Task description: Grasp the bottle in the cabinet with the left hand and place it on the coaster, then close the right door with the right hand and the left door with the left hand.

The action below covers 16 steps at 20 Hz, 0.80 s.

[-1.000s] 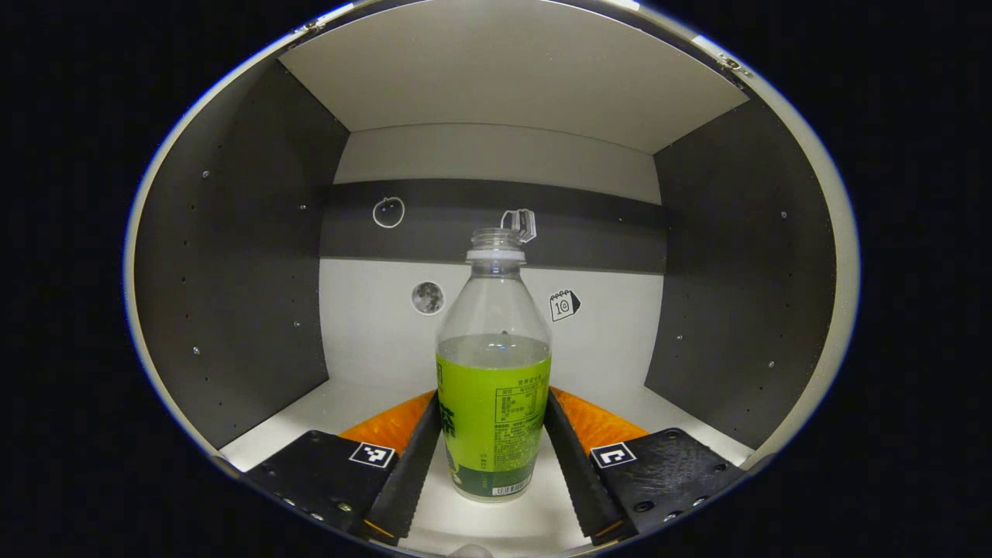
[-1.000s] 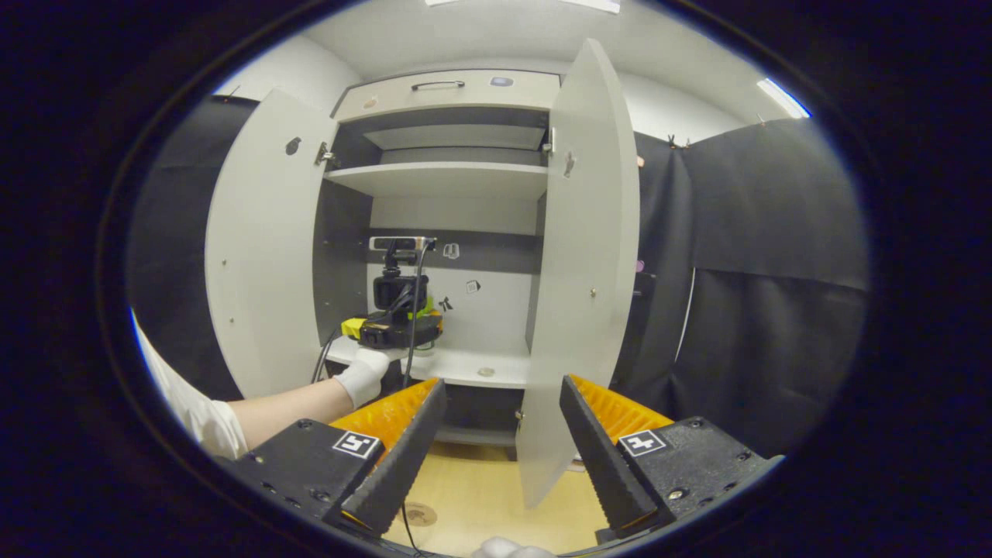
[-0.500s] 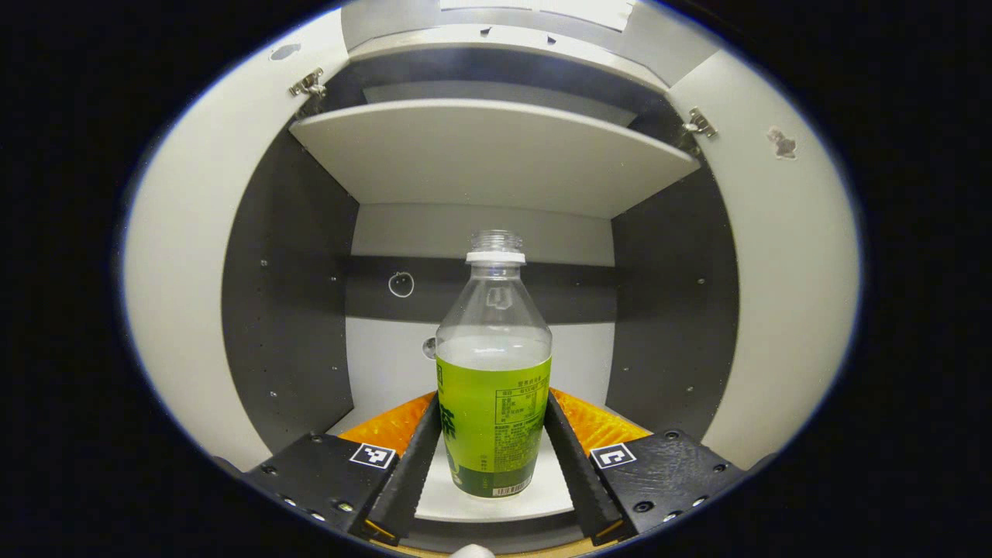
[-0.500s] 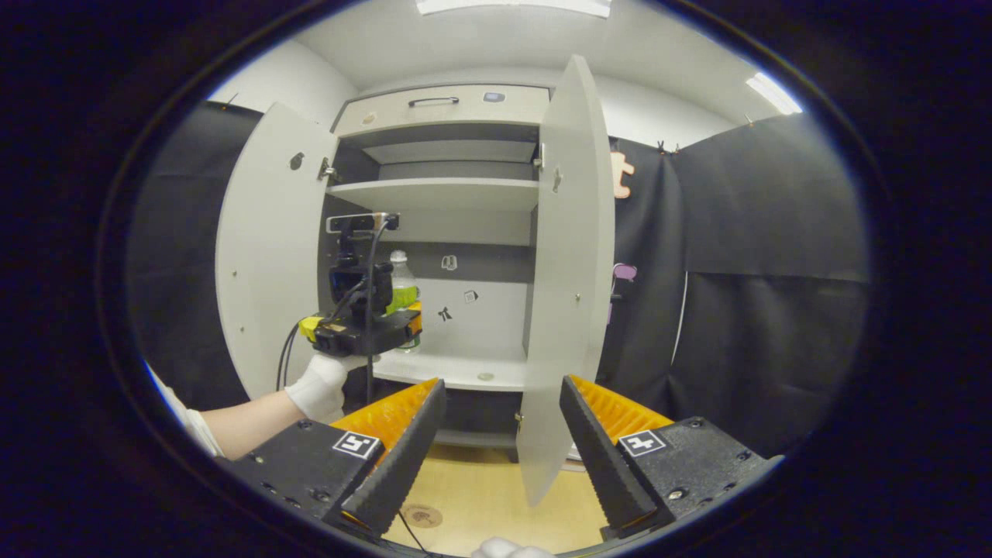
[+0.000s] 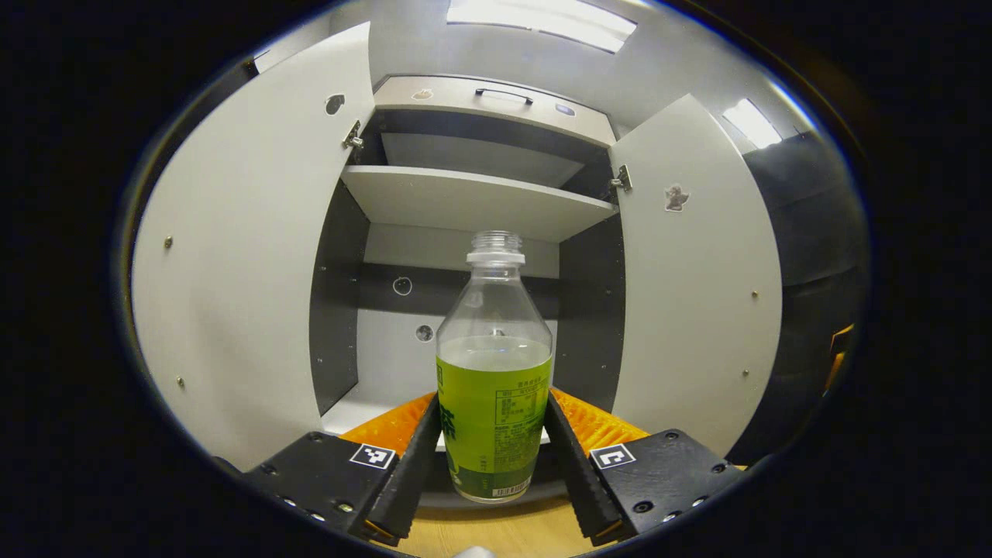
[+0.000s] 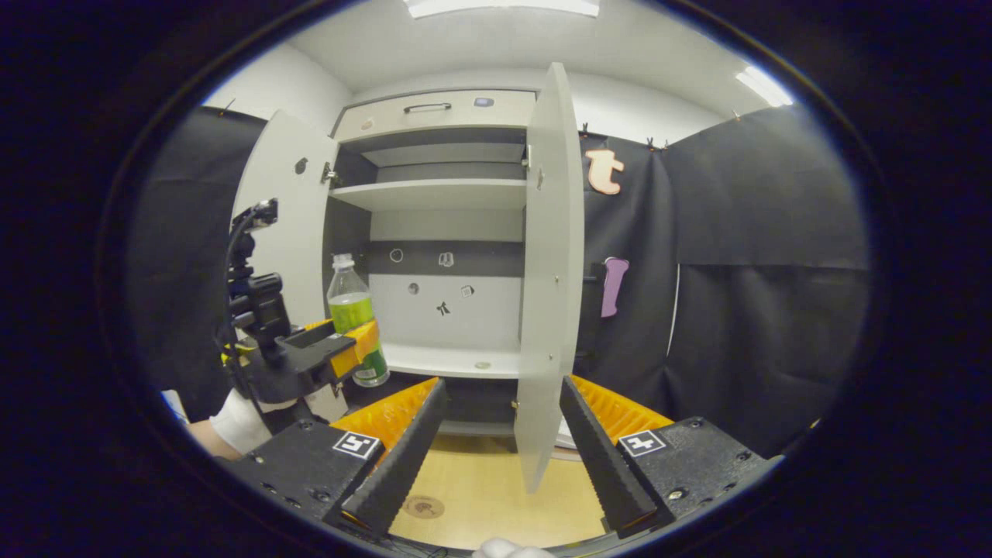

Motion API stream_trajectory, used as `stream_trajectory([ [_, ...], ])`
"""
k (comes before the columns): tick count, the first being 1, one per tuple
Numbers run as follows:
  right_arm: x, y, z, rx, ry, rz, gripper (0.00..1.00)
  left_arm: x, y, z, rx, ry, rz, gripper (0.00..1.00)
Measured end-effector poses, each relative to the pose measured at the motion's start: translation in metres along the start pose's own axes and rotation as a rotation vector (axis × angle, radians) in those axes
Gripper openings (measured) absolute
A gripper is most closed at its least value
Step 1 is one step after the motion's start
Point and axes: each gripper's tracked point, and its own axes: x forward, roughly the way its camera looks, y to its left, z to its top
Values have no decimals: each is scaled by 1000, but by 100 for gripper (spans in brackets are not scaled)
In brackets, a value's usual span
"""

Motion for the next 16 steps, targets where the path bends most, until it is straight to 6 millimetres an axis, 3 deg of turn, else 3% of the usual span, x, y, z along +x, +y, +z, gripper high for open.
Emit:
stream_trajectory([
  [3, -4, -10, -6, 8, 0, -11, 97, -27, -12, -17, 2, -13, -34, 76],
  [5, -7, -19, -11, 2, 5, -28, 97, -41, -20, -38, 2, 2, -59, 80],
  [6, -8, -22, -12, -2, 6, -34, 95, -48, -24, -51, 2, 11, -70, 76],
  [8, -7, -28, -16, -10, 17, -46, 95, -60, -32, -83, 3, 34, -90, 80],
  [9, -9, -31, -19, -13, 24, -49, 95, -66, -37, -101, 2, 48, -97, 76],
  [16, -12, -46, -31, -64, 76, -69, 97, -97, -62, -234, 38, 138, -180, 76],
])
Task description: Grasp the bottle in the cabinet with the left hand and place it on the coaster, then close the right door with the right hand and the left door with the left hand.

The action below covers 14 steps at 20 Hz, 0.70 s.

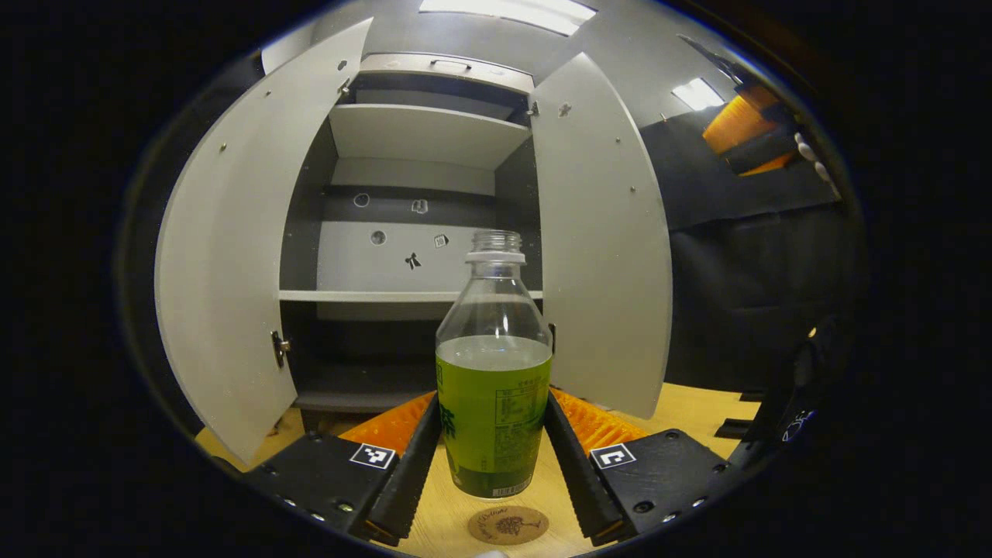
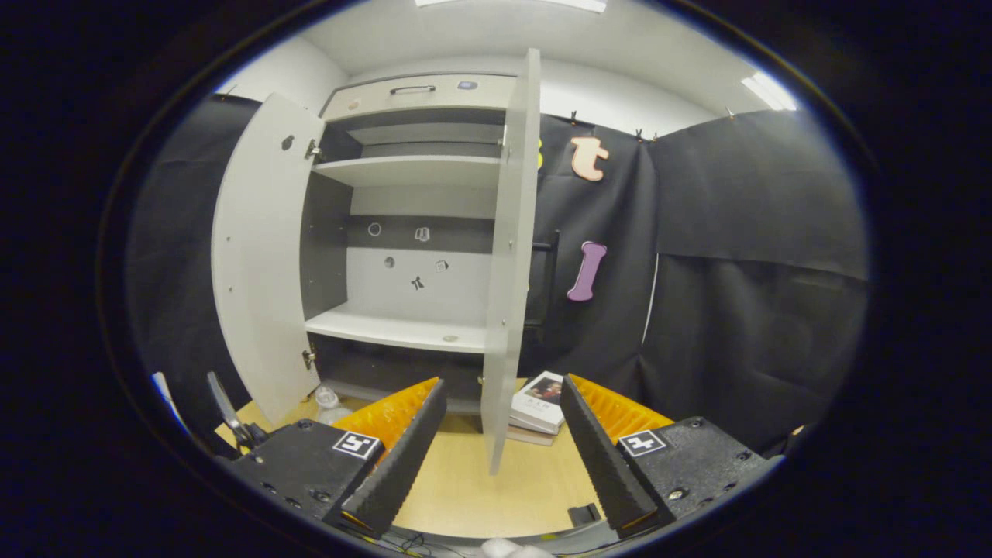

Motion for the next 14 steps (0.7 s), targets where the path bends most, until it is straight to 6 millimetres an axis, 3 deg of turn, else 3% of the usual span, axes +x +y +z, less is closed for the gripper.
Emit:
stream_trajectory([
  [3, -2, -3, -7, -39, 25, -6, 97, 2, -1, -41, -52, 49, 3, 80],
  [6, -4, -1, -16, -77, 61, -3, 99, 5, -1, -69, -63, 61, 11, 77],
  [10, -5, 4, -22, -124, 93, 6, 97, 11, -2, -93, -66, 56, 17, 77],
  [14, -4, 12, -22, -140, 100, 27, 97, 12, -4, -101, -65, 47, 15, 77],
])
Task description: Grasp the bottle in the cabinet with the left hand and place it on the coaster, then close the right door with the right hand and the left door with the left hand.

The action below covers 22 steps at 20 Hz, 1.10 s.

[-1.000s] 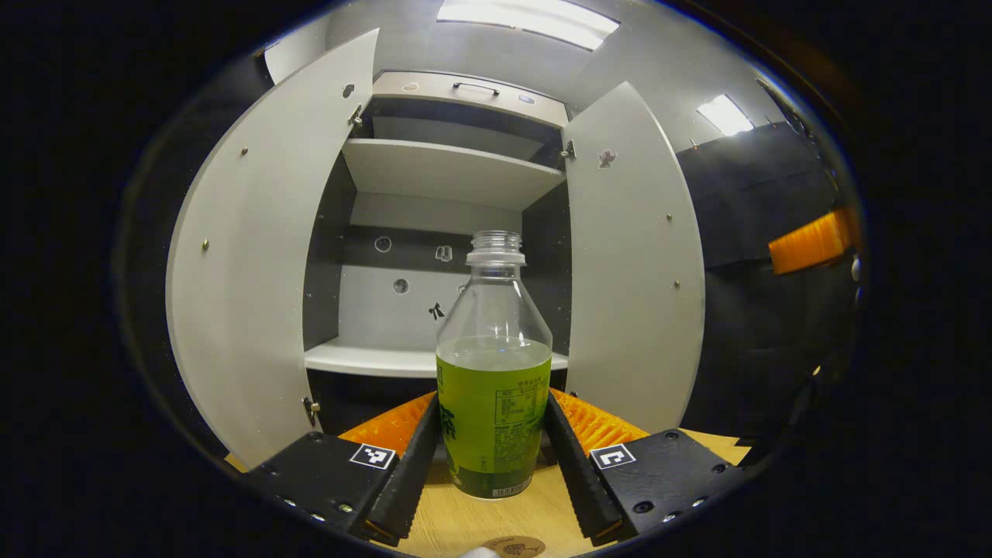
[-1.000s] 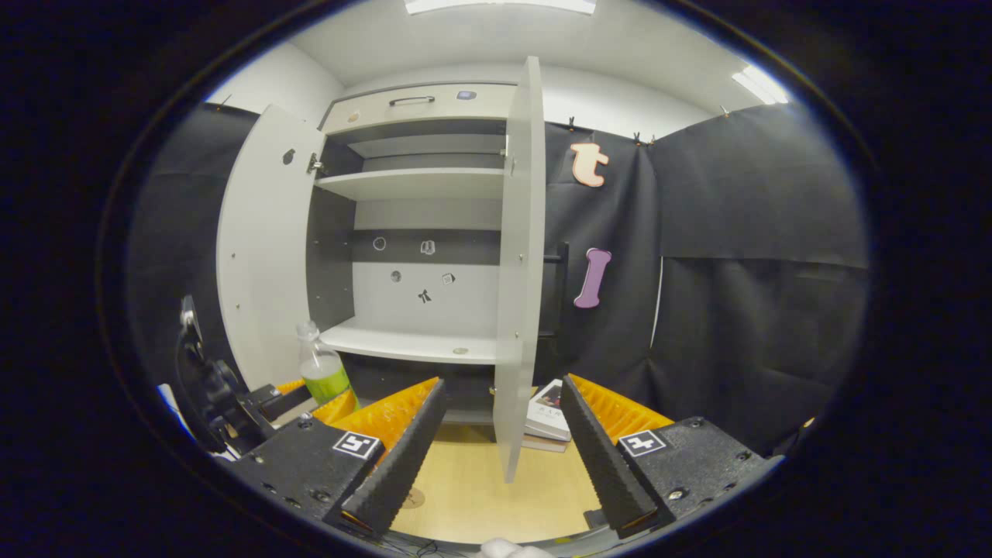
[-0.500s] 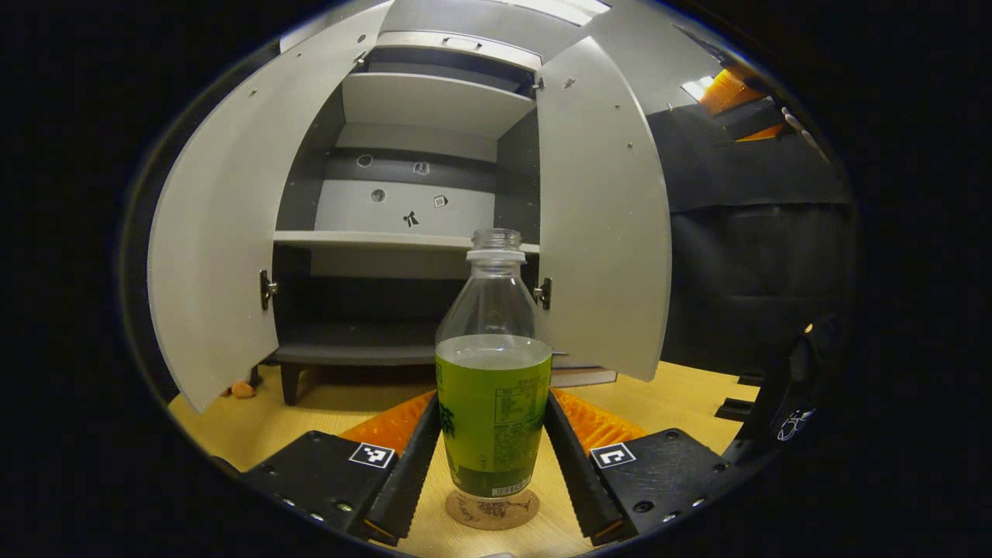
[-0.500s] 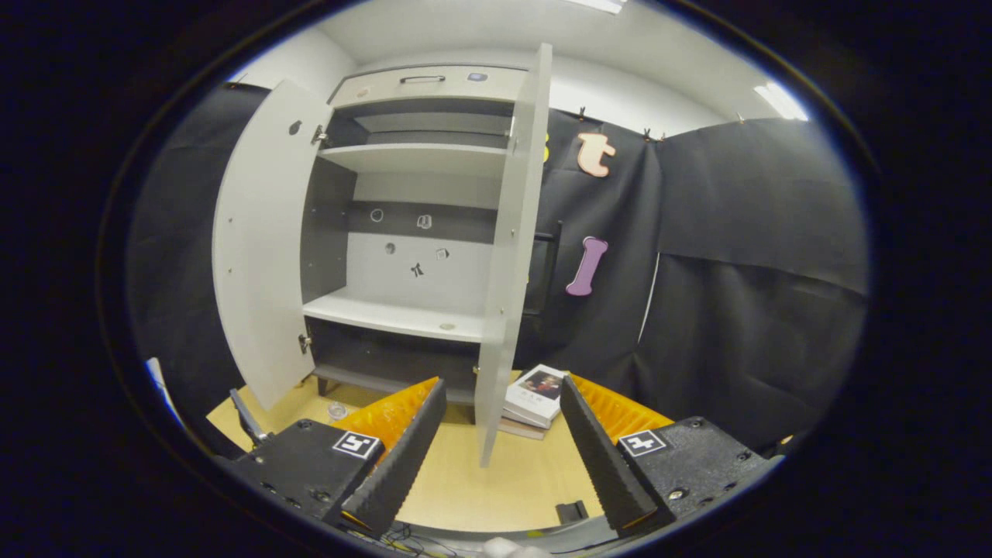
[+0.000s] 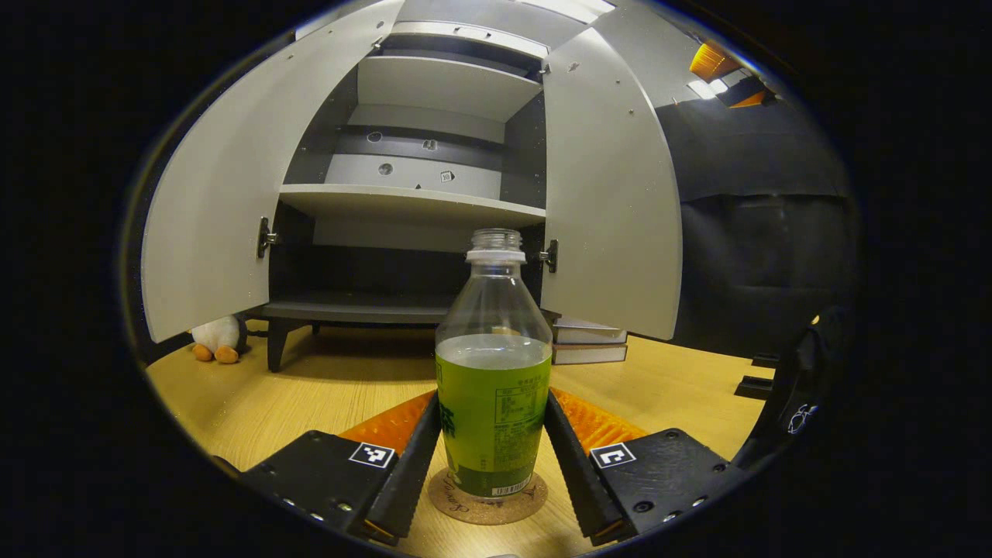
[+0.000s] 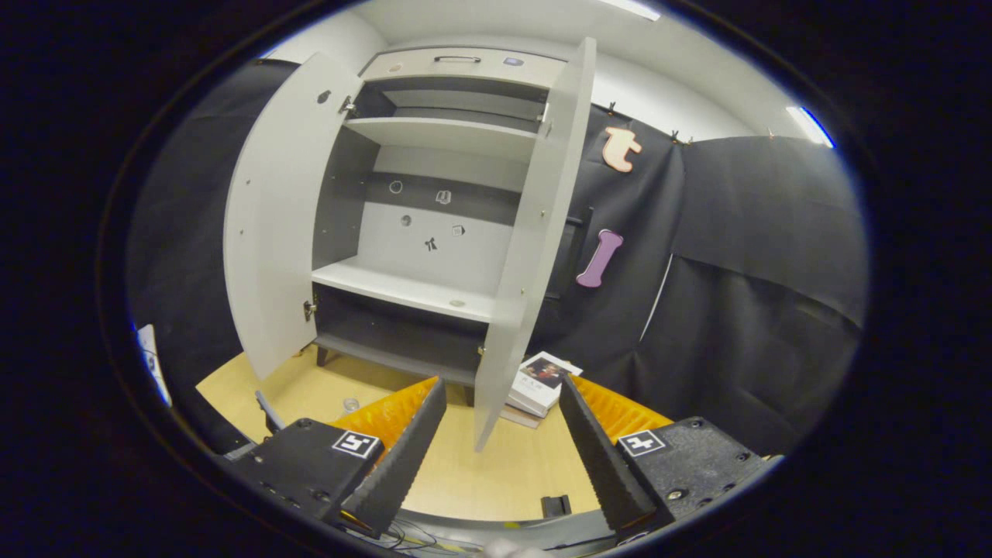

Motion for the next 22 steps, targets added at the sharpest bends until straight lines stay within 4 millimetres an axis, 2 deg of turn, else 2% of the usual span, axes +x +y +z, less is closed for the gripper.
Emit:
stream_trajectory([
  [3, 1, 4, 0, 3, 1, 14, 97, -4, -2, 4, 1, 9, 4, 79],
  [4, 1, 5, 1, 6, -1, 17, 97, -5, -2, 9, 4, 3, 10, 83],
  [5, 1, 5, 2, 10, -4, 19, 97, -7, 0, 16, 7, -3, 21, 95],
  [8, 0, 8, 3, 24, -12, 28, 97, -15, 4, 35, 42, -5, 50, 98],
  [13, -1, 12, 6, 55, -31, 36, 97, -31, -8, 98, 74, -64, 47, 96],
  [17, 1, 8, 12, 83, -66, 32, 98, -47, -6, 148, 21, -26, 96, 96],
  [20, 6, 5, 14, 123, -83, 43, 97, -66, 7, 197, 15, -44, 132, 97],
  [22, 16, -4, 15, 144, -89, 40, 97, -79, 24, 229, 55, -45, 176, 96],
])
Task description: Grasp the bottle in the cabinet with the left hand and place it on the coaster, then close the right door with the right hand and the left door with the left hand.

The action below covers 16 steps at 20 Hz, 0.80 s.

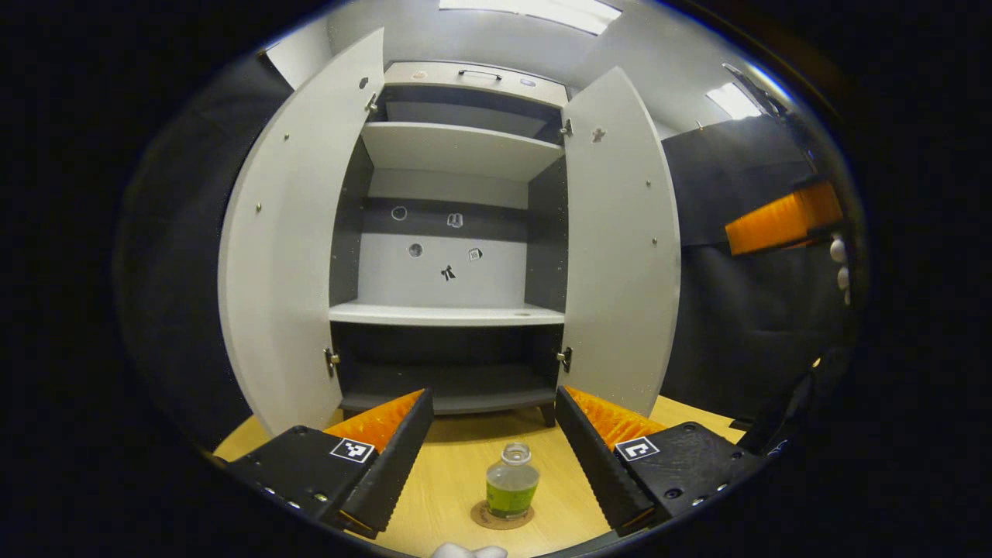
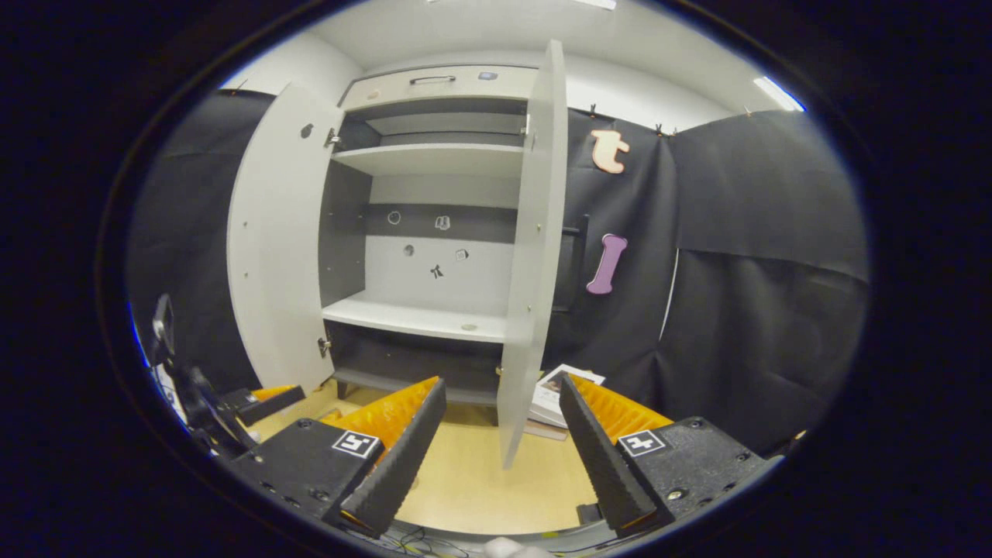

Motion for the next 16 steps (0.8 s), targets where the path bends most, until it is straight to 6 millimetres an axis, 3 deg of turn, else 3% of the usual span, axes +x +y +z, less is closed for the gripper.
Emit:
stream_trajectory([
  [5, 37, -48, 8, 50, -10, -33, 97, -22, 46, 51, 34, 37, 117, 96],
  [9, 77, -116, 30, 95, -41, -69, 97, -33, 66, 73, 64, 43, 233, 97],
  [13, 123, -174, 46, 112, -40, -62, 97, -30, 54, 82, 74, 60, 272, 97],
  [16, 153, -194, 59, 131, -41, -5, 97, -27, 40, 93, 68, 40, 322, 95],
])
